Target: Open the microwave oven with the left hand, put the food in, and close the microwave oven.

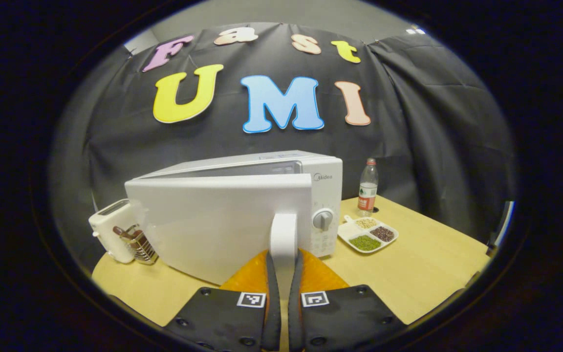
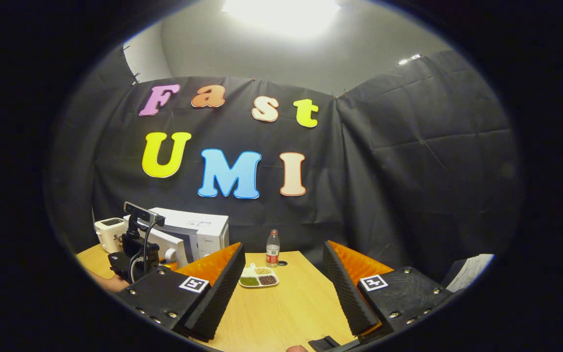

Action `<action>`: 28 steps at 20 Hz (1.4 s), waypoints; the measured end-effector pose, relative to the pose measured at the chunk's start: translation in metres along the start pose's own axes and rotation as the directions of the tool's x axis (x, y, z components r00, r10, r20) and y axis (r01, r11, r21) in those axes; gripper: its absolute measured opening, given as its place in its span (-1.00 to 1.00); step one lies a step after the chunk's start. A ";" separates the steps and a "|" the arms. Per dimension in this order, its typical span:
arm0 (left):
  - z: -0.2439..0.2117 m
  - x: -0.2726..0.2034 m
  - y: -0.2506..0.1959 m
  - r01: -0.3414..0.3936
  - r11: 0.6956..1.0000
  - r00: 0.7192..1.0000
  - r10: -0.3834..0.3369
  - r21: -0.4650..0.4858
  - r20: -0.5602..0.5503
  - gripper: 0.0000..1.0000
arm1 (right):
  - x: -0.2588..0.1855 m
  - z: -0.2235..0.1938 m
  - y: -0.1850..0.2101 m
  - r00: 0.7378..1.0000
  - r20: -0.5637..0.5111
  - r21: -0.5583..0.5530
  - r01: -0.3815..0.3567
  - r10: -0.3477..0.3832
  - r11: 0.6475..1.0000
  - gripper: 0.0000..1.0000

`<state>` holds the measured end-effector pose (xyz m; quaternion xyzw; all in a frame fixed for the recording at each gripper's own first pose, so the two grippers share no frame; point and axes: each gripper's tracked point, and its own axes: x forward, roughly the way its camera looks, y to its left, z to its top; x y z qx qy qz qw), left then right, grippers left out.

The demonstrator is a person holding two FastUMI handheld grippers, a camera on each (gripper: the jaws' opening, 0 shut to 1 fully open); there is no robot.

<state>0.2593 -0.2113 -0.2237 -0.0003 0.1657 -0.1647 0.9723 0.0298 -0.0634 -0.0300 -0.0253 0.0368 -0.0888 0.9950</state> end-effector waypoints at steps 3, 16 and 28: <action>-0.009 -0.026 0.012 -0.042 0.999 0.999 0.042 -0.013 -0.015 -0.75 | -0.007 0.000 0.000 0.999 0.011 0.024 -0.047 0.047 0.999 0.93; -0.045 -0.136 0.105 -0.266 0.964 0.963 0.264 -0.016 -0.060 -0.76 | -0.032 -0.008 0.039 0.964 0.031 0.082 -0.264 0.263 0.961 0.94; -0.061 -0.176 0.169 -0.196 0.980 0.980 0.194 -0.039 -0.050 -0.71 | -0.023 0.009 0.145 0.949 0.052 0.106 -0.314 0.310 0.944 0.93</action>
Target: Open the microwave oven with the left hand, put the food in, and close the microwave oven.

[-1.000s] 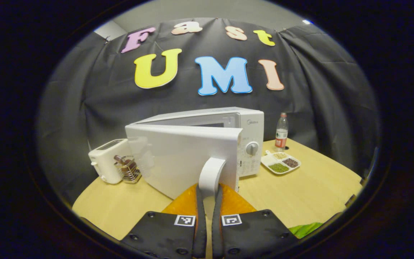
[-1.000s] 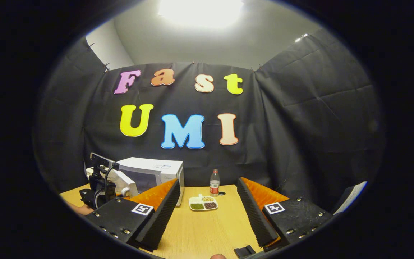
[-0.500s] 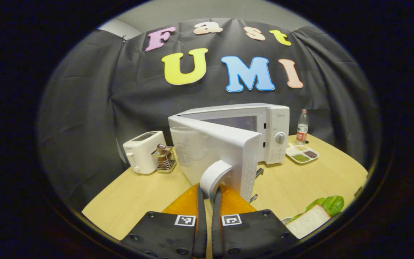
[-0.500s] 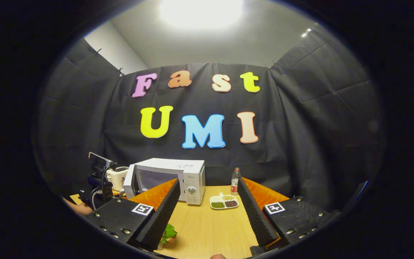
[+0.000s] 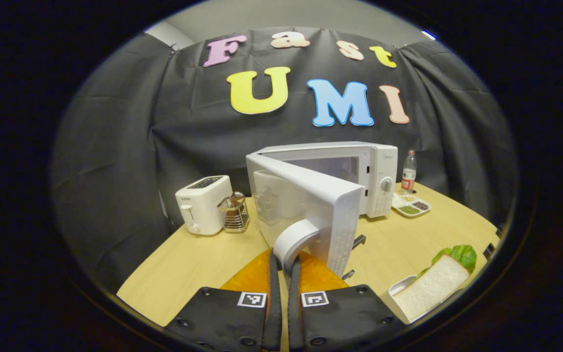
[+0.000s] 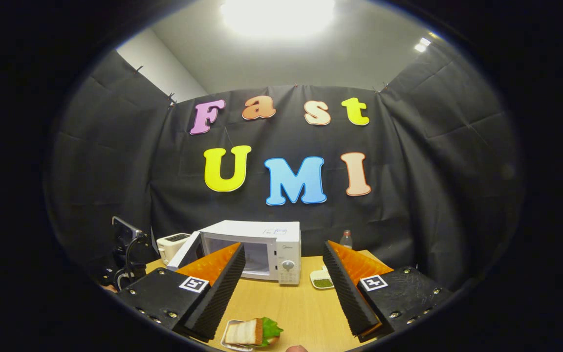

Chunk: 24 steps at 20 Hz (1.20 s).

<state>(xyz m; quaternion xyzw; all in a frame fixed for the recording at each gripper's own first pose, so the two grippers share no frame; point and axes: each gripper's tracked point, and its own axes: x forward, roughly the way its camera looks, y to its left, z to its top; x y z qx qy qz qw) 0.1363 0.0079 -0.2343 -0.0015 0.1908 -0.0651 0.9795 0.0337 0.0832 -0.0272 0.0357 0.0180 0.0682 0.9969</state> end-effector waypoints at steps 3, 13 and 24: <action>-0.003 -0.002 0.018 0.026 1.000 1.000 -0.026 0.006 -0.004 -0.77 | 0.011 -0.004 0.020 1.000 -0.002 0.003 0.005 -0.005 1.000 0.94; -0.012 -0.007 0.076 0.067 0.998 0.998 -0.067 -0.010 0.006 -0.76 | 0.040 -0.004 0.084 1.000 0.007 -0.005 -0.013 0.013 1.000 0.93; -0.007 -0.075 0.097 -0.099 0.994 0.995 0.100 -0.047 0.021 0.64 | 0.041 -0.016 0.078 0.991 -0.056 0.003 -0.124 0.124 0.992 0.93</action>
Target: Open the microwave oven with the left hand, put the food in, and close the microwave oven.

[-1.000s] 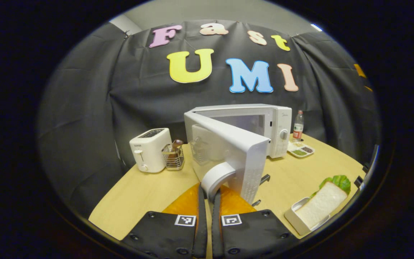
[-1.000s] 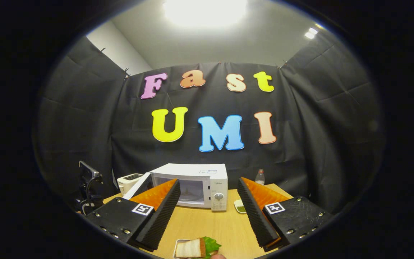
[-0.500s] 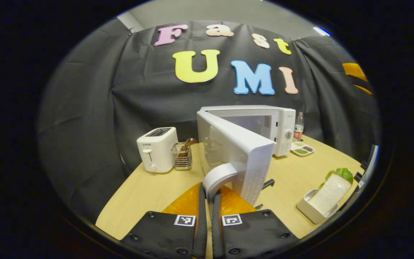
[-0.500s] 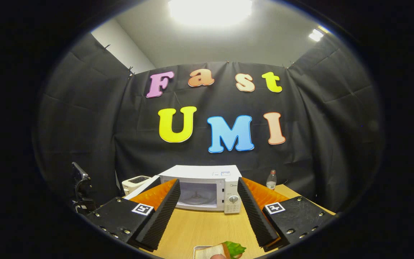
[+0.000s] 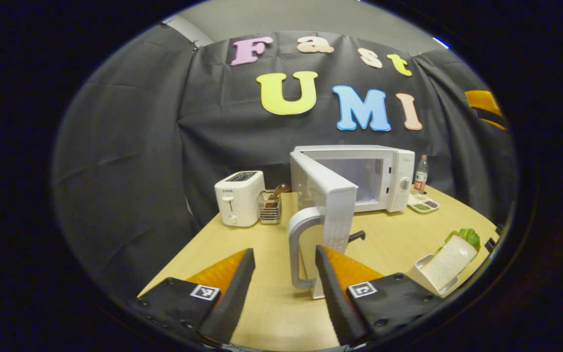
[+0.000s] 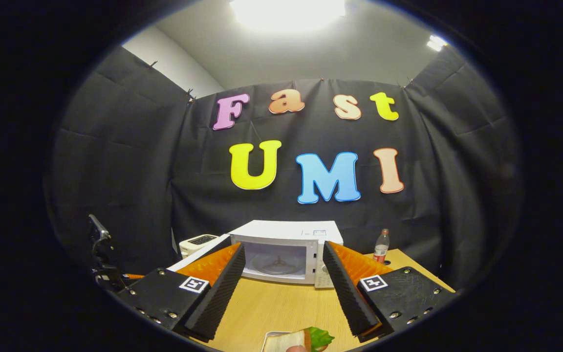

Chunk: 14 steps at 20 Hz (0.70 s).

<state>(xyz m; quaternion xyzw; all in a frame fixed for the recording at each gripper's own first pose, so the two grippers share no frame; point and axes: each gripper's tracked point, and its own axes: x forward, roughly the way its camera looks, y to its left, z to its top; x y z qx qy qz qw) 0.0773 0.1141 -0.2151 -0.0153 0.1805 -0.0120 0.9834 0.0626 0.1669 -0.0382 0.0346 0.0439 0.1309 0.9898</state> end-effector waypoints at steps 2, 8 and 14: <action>0.018 -0.021 0.002 -0.034 0.999 0.999 0.035 -0.017 0.039 0.94 | 0.001 -0.013 -0.011 0.999 -0.046 0.017 -0.013 0.014 1.000 0.94; 0.078 -0.063 -0.007 -0.074 0.997 0.986 0.078 -0.034 0.144 0.92 | 0.010 -0.067 -0.033 0.970 -0.222 0.068 -0.082 0.096 0.994 0.96; 0.118 -0.083 -0.018 -0.086 0.996 0.971 0.093 -0.039 0.220 0.94 | 0.012 -0.142 -0.050 0.880 -0.444 0.204 -0.086 0.171 0.975 0.96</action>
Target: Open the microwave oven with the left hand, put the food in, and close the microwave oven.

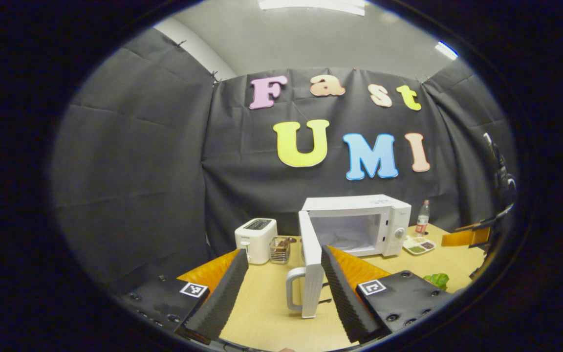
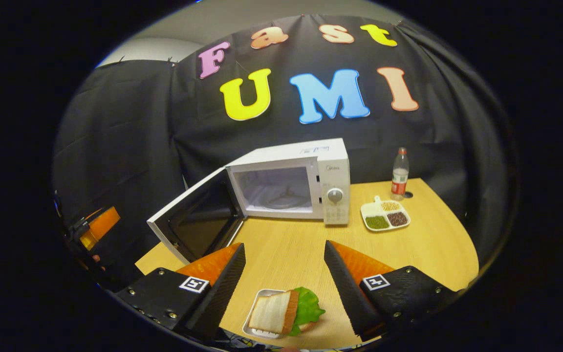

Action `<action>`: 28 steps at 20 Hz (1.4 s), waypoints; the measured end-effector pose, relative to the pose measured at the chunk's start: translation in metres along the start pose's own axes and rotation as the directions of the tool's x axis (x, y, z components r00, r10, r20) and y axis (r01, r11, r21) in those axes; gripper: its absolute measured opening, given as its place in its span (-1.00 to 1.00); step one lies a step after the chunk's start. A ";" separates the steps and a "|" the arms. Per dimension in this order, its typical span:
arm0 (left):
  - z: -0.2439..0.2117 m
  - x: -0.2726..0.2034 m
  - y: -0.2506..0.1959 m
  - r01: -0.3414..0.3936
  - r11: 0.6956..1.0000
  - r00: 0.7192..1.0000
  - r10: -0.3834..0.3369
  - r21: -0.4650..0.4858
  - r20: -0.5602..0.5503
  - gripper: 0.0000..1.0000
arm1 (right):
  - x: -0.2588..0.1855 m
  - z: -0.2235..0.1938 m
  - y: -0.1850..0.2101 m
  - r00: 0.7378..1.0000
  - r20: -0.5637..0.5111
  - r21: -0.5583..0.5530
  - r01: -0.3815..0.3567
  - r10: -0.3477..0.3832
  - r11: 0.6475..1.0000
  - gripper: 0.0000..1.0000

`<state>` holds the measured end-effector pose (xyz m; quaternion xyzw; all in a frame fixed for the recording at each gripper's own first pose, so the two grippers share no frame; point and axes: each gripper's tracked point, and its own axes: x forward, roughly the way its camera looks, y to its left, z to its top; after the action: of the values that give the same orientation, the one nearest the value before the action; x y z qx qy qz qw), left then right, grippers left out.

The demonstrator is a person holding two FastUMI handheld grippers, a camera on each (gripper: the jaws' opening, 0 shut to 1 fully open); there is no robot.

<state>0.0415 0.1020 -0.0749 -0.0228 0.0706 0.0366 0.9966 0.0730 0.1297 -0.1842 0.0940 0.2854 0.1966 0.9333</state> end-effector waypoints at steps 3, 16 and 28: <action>0.007 -0.004 0.004 -0.019 1.000 1.000 0.019 0.003 0.016 0.94 | 0.010 -0.027 -0.013 0.995 -0.094 0.068 -0.004 0.011 0.998 0.96; 0.016 -0.029 0.008 -0.113 0.993 0.993 0.112 0.017 0.029 0.94 | 0.035 -0.110 -0.021 0.894 -0.384 0.418 -0.054 0.230 0.907 0.97; 0.020 -0.050 -0.003 -0.177 0.984 0.983 0.177 0.008 0.046 0.91 | 0.010 -0.149 0.007 0.772 -0.485 0.575 -0.072 0.411 0.815 -0.22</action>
<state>-0.0047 0.0962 -0.0476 -0.0098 0.0502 0.1252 0.9908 -0.0066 0.1494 -0.3091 0.3170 0.5873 0.2533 0.7003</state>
